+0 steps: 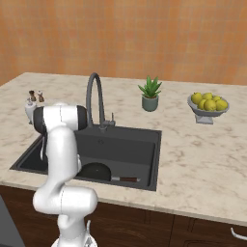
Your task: Pick the pan and sponge and place them into the sink. Then turn on the water.
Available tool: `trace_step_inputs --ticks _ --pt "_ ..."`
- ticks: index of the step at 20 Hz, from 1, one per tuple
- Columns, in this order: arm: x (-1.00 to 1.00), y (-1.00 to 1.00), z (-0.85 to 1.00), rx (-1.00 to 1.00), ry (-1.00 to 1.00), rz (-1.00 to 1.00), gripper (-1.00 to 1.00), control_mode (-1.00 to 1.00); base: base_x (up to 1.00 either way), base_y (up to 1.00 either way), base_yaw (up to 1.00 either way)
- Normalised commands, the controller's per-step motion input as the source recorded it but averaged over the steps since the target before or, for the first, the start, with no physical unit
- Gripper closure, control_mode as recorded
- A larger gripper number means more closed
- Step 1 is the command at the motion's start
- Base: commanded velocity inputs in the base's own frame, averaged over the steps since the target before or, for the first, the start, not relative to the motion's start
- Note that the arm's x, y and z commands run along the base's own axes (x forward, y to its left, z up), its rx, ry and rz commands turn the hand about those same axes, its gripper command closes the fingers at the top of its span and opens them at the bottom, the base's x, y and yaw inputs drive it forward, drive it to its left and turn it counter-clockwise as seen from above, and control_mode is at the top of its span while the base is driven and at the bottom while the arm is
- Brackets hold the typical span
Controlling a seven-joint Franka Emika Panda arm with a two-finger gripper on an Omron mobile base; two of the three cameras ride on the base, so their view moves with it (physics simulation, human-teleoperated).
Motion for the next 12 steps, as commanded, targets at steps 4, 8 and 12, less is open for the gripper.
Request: trace_step_inputs --ticks 4,8,12 --pt "0.08 0.0 -0.27 0.0 0.0 0.0 1.0 -1.0 0.0 0.0 0.0" --pt "0.05 0.0 -0.21 0.01 0.0 0.0 1.0 -1.0 0.0 0.0 0.0" --pt "0.01 0.0 -0.13 0.03 -0.01 0.0 1.0 -1.0 0.0 0.0 0.0"
